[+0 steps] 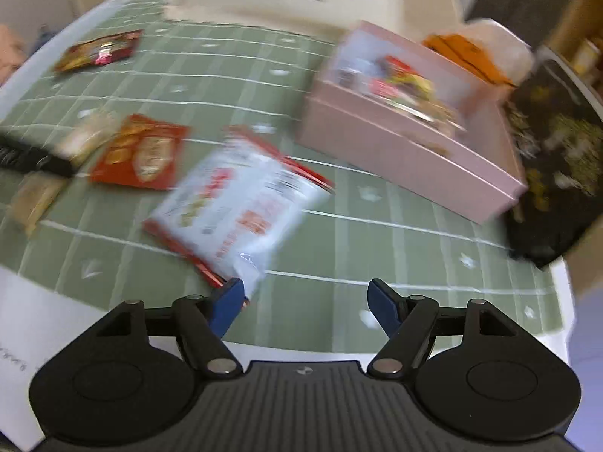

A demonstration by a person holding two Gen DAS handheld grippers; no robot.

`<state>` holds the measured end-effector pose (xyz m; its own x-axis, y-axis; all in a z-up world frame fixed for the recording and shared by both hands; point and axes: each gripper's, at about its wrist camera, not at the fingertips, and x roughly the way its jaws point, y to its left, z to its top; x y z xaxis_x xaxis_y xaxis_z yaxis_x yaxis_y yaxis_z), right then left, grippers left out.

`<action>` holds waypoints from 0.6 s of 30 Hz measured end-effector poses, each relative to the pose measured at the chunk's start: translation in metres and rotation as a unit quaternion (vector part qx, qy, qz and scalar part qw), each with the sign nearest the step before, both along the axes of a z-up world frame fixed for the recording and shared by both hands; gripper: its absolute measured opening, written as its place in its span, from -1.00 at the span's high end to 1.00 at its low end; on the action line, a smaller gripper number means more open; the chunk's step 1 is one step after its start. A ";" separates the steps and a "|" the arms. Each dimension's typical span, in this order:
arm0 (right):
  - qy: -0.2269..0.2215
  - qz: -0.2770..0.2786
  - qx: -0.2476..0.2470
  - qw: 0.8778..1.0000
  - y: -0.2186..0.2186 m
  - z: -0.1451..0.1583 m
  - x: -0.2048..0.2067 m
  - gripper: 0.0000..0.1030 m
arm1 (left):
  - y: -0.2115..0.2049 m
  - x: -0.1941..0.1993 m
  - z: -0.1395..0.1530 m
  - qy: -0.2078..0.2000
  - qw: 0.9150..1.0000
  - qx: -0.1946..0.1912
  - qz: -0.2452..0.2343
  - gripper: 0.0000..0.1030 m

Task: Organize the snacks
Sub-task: 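Grasp the clear rice bar packet with the left gripper while the right gripper grasps the white snack bag, then carry the rice bar and white bag over the pink box and open both grippers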

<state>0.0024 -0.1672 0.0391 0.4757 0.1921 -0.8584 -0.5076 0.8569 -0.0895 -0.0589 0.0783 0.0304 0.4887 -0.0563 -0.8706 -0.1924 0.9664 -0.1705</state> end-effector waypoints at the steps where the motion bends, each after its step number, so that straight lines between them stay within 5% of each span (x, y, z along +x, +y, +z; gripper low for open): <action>1: 0.035 -0.005 0.041 0.999 -0.005 0.004 0.007 -0.42 | -0.002 -0.002 0.000 -0.005 1.000 0.006 -0.002 0.31; 4: 0.088 -0.026 0.123 0.988 -0.004 0.012 0.027 -0.43 | -0.007 -0.003 0.000 -0.004 1.000 0.015 -0.007 0.31; 9: 0.079 -0.058 0.088 0.991 0.032 0.000 0.054 -0.47 | -0.004 -0.006 0.000 -0.005 1.000 0.007 -0.001 0.31; 13: 0.110 -0.066 0.105 0.986 0.046 -0.006 0.067 -0.57 | -0.005 -0.007 -0.001 -0.006 1.000 0.004 0.007 0.31; 18: 0.087 -0.068 0.098 0.989 0.051 -0.011 0.066 -0.70 | -0.004 -0.008 0.000 -0.008 1.000 0.000 0.006 0.31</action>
<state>0.0682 -0.1158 0.0281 0.3560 0.3076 -0.8824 -0.3802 0.9103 0.1639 -0.0674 0.0744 0.0300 0.5038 -0.0496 -0.8624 -0.2017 0.9640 -0.1733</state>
